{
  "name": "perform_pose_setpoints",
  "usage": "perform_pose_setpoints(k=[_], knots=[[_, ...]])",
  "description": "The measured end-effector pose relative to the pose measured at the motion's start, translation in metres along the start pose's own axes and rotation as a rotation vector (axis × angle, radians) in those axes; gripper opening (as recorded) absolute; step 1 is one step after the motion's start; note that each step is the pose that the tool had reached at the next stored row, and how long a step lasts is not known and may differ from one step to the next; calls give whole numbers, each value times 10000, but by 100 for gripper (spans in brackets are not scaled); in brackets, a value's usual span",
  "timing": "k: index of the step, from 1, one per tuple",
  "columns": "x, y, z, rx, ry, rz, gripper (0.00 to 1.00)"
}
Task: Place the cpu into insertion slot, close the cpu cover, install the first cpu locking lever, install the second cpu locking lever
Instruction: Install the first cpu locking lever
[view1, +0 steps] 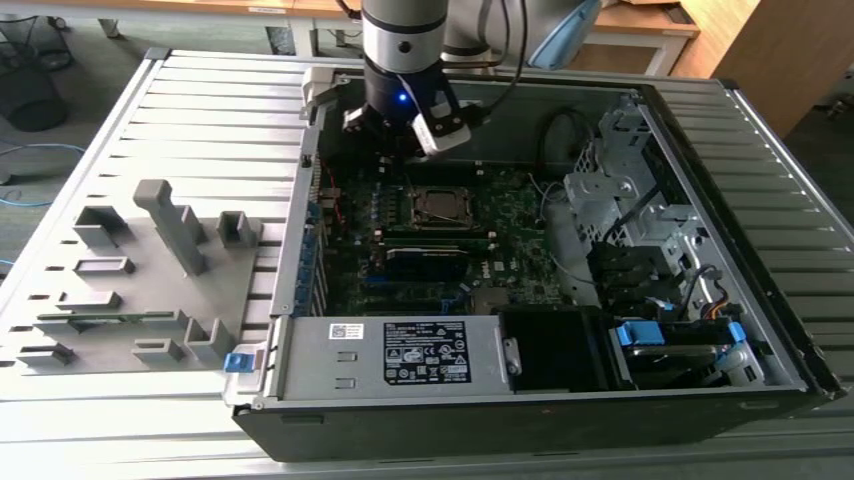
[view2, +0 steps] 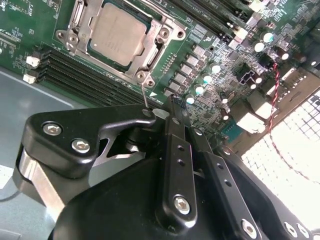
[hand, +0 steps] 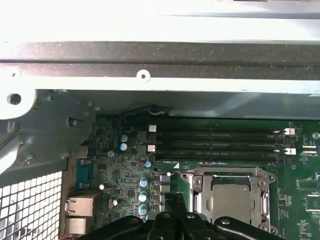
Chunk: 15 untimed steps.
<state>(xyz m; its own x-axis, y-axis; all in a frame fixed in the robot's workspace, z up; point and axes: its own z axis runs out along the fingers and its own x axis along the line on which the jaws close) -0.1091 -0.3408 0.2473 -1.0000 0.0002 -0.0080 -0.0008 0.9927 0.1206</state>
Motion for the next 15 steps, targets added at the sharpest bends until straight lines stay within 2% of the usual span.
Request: perform_pose_setpoints(k=[15], knots=[[82,0,1,2,-12,-3,11]])
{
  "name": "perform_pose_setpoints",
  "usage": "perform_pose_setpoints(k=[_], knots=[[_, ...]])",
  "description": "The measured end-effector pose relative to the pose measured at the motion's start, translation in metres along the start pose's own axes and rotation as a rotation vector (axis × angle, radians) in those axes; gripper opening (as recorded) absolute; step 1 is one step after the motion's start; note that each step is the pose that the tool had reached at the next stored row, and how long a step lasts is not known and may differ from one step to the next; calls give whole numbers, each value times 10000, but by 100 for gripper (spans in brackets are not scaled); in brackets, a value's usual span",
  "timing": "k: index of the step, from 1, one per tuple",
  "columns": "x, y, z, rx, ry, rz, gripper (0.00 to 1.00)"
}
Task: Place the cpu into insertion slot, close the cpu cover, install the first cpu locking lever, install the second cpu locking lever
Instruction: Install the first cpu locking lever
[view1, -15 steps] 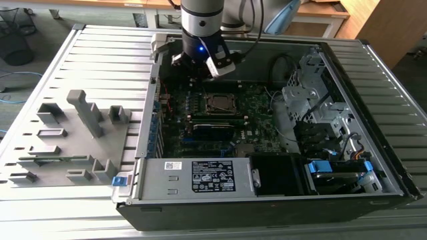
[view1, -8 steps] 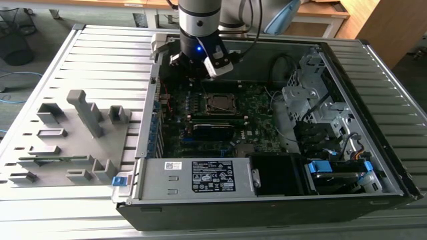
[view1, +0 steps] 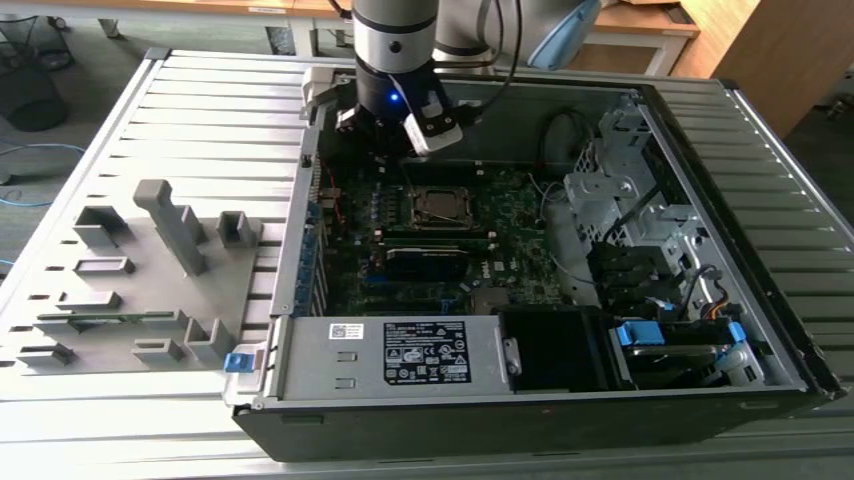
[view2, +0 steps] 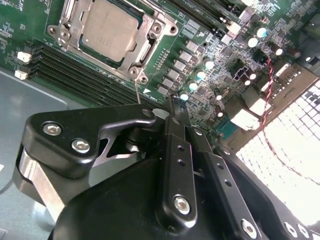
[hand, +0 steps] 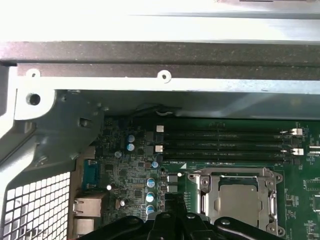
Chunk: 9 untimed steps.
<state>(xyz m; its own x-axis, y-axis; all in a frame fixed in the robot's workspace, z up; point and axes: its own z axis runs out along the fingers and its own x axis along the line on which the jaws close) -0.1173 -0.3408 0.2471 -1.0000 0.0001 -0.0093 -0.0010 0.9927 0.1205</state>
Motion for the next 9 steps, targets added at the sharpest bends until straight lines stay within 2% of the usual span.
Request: perform_pose_setpoints(k=[9], knots=[[18,8,12,-1,-1,2,11]])
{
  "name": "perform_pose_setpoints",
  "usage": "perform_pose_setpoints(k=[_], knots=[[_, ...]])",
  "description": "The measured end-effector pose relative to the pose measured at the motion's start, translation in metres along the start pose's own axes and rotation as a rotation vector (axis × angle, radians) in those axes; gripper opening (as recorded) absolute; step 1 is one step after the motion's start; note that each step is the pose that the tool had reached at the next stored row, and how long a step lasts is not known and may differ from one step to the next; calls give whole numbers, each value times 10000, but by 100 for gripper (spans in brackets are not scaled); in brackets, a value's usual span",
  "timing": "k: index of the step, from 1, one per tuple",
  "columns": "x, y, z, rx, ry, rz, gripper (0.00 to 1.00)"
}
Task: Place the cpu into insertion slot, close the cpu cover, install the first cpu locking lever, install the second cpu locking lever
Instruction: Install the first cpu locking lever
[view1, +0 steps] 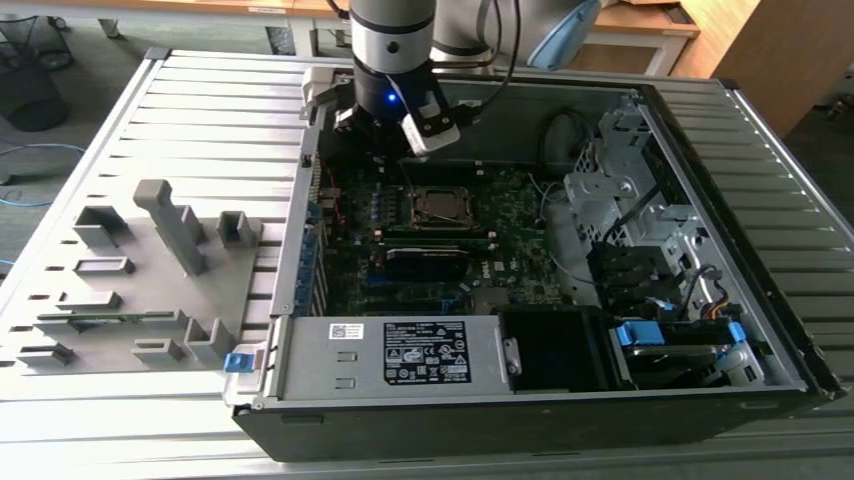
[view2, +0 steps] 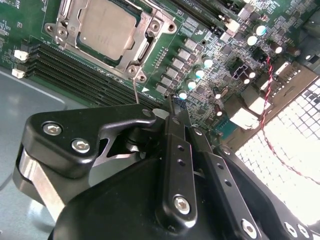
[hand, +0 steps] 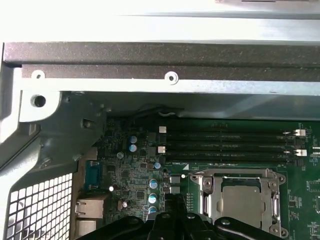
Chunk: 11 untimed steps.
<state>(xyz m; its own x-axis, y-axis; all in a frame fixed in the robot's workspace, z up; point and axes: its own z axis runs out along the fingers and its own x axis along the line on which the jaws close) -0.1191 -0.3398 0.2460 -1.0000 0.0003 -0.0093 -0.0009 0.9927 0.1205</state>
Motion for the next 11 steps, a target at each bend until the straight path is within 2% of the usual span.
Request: perform_pose_setpoints(k=[11], knots=[[9,53,18,-31,1,-1,11]])
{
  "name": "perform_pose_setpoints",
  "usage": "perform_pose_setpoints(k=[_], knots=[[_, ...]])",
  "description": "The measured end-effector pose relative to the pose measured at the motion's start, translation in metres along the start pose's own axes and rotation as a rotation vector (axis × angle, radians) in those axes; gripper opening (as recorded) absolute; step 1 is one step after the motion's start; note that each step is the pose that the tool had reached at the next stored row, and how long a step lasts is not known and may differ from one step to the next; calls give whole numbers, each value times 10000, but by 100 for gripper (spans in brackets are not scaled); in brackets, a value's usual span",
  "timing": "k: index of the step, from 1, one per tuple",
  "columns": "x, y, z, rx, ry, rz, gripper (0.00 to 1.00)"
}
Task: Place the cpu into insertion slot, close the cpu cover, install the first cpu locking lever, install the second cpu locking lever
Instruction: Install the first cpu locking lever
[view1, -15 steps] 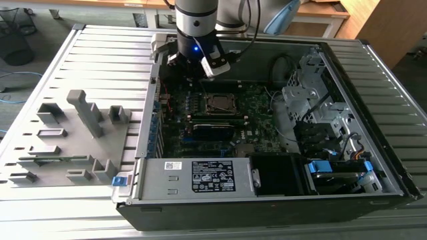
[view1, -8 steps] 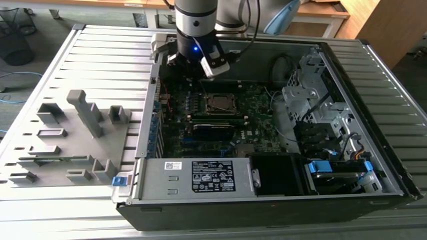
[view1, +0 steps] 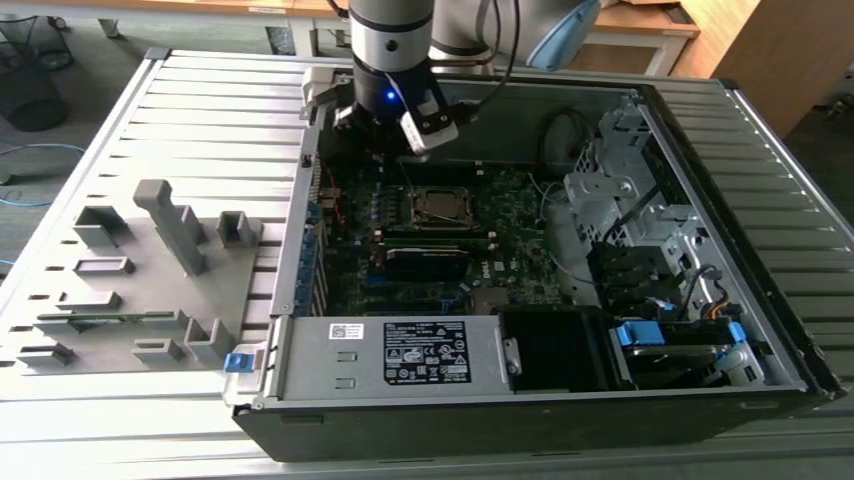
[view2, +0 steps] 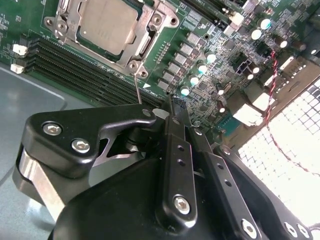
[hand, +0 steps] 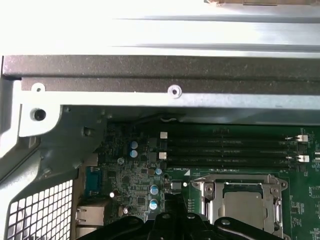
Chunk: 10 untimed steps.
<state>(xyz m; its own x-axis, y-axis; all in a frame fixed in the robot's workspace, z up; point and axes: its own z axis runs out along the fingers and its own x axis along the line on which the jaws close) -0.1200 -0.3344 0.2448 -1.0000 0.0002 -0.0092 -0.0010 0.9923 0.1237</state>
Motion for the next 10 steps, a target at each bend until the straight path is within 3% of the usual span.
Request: perform_pose_setpoints(k=[10], knots=[[2,14,-5,-20,1,0,11]])
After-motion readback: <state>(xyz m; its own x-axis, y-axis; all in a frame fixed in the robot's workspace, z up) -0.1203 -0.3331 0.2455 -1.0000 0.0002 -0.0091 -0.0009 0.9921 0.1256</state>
